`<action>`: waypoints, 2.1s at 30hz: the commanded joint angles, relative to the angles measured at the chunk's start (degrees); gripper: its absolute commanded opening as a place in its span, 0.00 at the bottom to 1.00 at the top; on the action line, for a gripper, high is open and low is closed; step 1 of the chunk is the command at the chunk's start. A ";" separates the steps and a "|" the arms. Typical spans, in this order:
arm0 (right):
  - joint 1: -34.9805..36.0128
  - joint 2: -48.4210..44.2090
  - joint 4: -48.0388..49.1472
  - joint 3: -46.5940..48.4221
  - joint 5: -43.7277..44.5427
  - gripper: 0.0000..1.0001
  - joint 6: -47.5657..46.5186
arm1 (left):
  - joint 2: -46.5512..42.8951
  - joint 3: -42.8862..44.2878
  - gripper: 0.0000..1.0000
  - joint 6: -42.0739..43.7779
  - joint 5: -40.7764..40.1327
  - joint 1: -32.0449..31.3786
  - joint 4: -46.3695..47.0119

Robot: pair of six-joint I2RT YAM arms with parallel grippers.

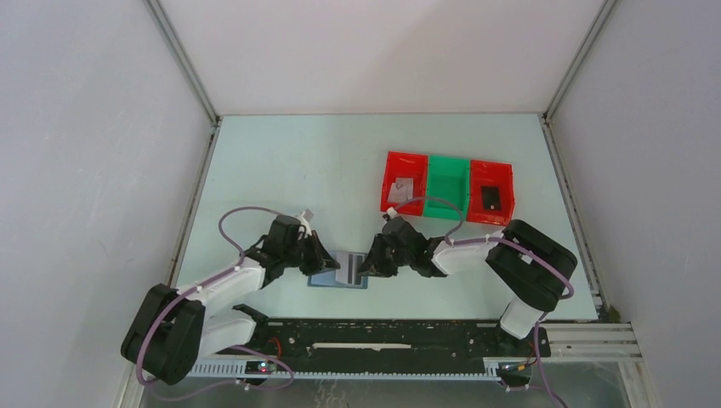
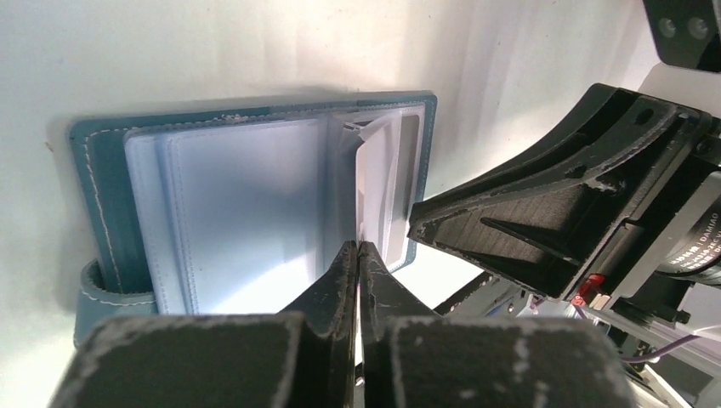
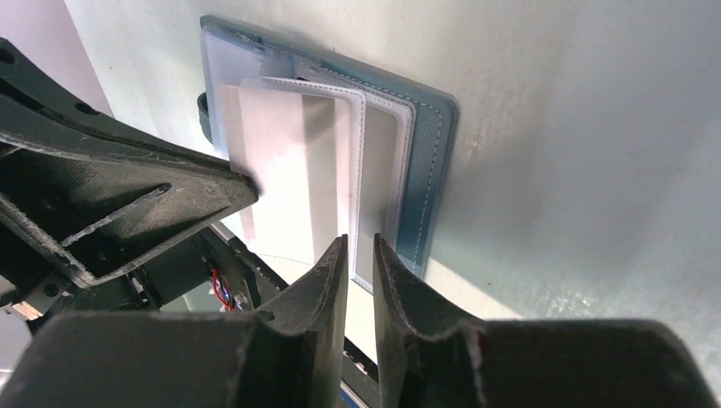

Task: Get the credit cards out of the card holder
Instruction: Remove the credit card from the card holder.

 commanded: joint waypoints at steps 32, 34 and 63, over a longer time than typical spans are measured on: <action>-0.81 0.61 -5.16 4.97 3.80 0.25 -2.76 | 5.35 -2.01 0.29 0.10 2.85 0.36 6.56; -0.79 0.11 -5.71 4.84 4.27 0.25 -3.01 | 5.62 -2.12 0.29 0.01 2.74 0.36 6.62; -0.17 1.47 -4.21 4.16 3.52 0.26 -2.62 | 7.01 -1.99 0.29 0.01 2.60 0.36 6.71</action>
